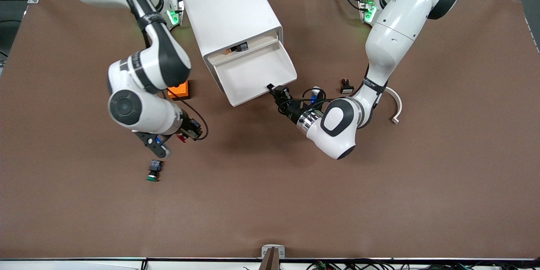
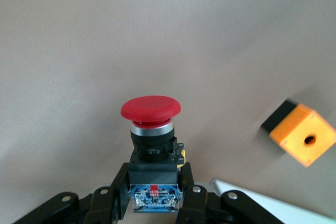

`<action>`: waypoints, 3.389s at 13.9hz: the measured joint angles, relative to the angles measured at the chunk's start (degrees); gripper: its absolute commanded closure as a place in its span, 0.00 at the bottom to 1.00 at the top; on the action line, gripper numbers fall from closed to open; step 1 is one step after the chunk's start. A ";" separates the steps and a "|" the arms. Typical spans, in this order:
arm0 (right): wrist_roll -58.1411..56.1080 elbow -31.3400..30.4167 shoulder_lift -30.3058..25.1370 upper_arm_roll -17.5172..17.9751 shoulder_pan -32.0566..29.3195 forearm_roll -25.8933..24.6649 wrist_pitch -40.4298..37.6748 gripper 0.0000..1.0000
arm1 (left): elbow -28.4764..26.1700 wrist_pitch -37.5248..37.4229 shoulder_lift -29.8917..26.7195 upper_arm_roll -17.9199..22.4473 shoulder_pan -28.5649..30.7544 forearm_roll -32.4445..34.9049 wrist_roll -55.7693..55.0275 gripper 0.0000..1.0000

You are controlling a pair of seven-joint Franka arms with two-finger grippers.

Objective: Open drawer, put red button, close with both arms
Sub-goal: 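Carry the red button into the open drawer and release it with the right gripper, then withdraw the right gripper from the drawer while the left gripper moves to the drawer front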

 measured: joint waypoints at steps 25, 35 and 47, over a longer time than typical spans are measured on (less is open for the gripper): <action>41.15 -10.73 -3.86 -0.03 20.70 3.14 15.75 0.97 | 7.83 0.02 -7.73 16.58 1.72 27.33 39.35 0.00; 43.37 -14.25 -5.85 -0.74 23.42 3.25 18.78 0.00 | 7.85 4.38 -8.94 20.69 1.35 34.39 86.56 0.01; -2.60 -7.13 -12.43 -3.13 -5.20 3.32 3.50 0.00 | -1.71 21.75 -12.41 14.72 -7.43 41.43 100.92 0.00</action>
